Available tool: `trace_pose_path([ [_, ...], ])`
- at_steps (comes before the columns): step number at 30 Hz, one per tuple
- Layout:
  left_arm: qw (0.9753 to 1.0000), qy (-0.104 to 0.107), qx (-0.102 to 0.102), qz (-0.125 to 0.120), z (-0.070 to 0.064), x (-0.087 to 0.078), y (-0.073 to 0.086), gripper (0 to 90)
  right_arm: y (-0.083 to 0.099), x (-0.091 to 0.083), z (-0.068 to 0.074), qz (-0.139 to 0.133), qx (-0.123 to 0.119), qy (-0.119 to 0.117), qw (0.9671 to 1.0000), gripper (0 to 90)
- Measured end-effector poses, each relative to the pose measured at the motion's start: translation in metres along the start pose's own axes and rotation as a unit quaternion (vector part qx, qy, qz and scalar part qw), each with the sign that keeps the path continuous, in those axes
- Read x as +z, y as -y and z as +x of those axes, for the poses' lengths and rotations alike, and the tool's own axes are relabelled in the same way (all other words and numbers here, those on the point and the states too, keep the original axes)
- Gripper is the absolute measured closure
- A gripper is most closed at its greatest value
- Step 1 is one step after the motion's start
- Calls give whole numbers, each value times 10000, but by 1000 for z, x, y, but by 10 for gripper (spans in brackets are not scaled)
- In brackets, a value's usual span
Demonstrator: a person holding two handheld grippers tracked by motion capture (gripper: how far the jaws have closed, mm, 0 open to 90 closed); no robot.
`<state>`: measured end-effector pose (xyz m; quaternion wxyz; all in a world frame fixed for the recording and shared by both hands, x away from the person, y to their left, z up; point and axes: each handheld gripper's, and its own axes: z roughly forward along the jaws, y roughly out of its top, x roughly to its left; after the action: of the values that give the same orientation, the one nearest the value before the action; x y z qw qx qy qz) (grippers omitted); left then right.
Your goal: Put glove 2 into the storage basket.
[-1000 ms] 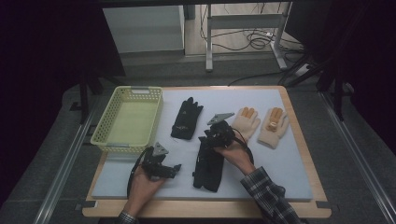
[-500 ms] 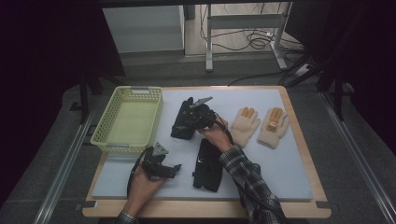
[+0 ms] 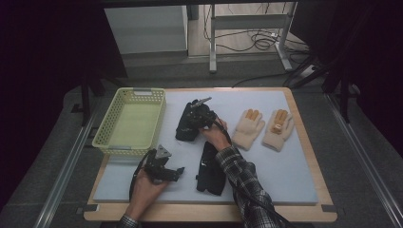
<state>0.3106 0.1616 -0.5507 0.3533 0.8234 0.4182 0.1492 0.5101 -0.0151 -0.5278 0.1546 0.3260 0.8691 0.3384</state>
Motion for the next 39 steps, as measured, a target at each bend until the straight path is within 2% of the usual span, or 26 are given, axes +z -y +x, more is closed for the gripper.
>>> trace_pose_path([
  [3,10000,2,0,0,0,0,0,83,0,-2,2,5,-65,32,10000,797],
  [5,10000,2,-1,0,0,0,0,83,1,-3,5,-13,-167,102,9998,816],
  [9,10000,3,0,2,0,0,0,83,-3,-13,6,-47,-204,106,9997,830],
  [16,10000,-1,5,1,0,0,0,83,-5,-56,4,-428,-61,-218,9988,828],
  [21,10000,-4,14,10,0,0,0,83,1,-86,12,-658,-113,-322,9972,827],
  [27,10000,-7,27,5,0,0,0,83,18,-120,24,-782,-146,-360,9962,825],
  [33,10000,-12,-6,-20,0,0,0,83,44,-151,35,-798,-15,-432,9959,824],
  [39,10000,-12,-5,-19,0,0,0,83,72,-181,44,-832,193,-371,9957,823],
])
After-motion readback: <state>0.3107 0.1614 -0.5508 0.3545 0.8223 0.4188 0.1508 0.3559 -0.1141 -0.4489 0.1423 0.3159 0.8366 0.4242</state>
